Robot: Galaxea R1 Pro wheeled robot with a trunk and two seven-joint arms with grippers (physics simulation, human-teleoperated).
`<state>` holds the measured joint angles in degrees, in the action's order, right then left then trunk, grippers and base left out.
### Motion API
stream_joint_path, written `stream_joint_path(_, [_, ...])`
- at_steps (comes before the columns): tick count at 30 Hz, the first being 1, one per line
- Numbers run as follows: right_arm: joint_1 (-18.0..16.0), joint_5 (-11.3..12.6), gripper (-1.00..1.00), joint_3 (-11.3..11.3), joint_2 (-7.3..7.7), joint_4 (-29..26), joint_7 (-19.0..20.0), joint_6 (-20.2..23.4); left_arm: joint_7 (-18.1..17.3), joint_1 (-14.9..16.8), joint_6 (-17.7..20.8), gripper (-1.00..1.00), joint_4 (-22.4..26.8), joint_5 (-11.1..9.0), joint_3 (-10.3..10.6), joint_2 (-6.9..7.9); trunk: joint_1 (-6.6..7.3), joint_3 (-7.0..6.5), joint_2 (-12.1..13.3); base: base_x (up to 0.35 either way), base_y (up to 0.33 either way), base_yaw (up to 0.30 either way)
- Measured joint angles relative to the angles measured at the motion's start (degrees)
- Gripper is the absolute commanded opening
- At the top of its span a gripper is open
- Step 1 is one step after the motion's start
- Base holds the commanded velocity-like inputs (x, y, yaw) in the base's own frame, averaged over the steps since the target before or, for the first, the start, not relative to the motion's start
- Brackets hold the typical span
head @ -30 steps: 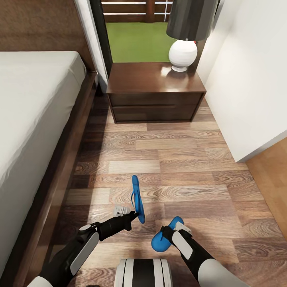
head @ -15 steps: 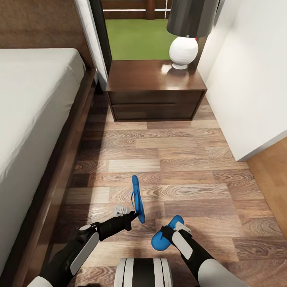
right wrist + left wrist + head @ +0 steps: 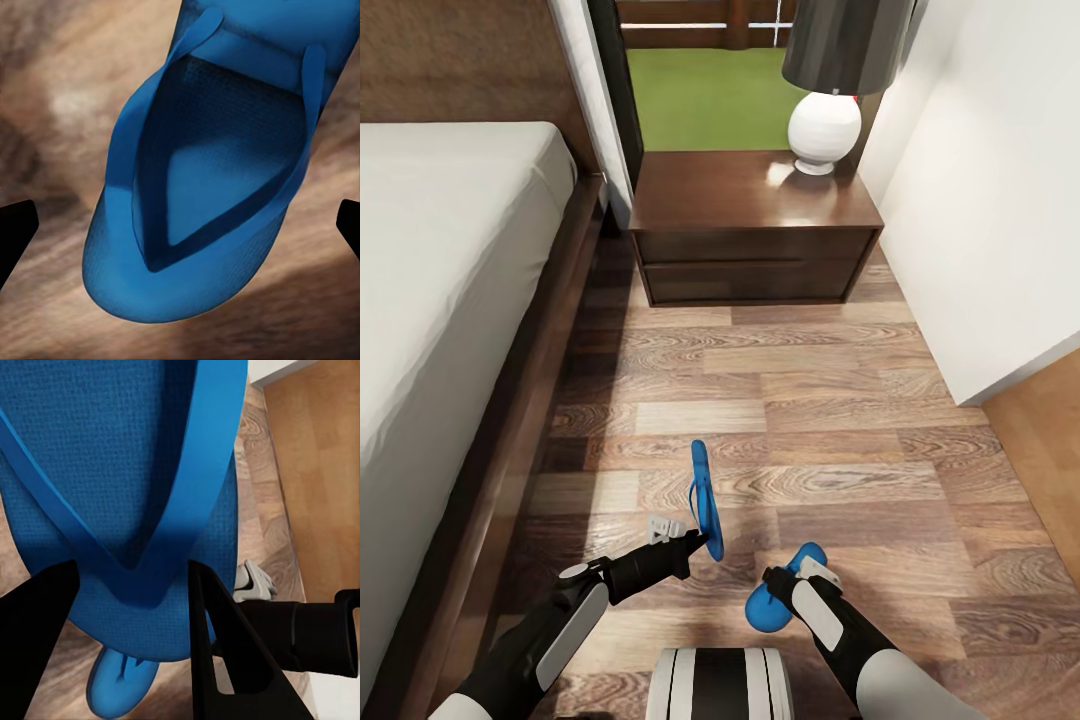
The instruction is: In the bedroom, move the book from the bed onto either nightstand, and place the two sandals side by side next to the bed.
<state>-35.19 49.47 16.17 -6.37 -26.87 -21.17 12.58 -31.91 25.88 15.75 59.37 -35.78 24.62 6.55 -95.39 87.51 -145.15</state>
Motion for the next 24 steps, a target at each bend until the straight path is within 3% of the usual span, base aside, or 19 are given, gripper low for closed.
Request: stream_joint_path(24, [0.0, 0.0, 1.00, 0.0, 0.00, 0.0, 0.0, 0.0, 0.0, 0.0, 0.0, -1.00, 0.0, 0.0, 0.0, 0.00, 0.00, 0.00, 0.0, 0.047, 0.001, 0.000])
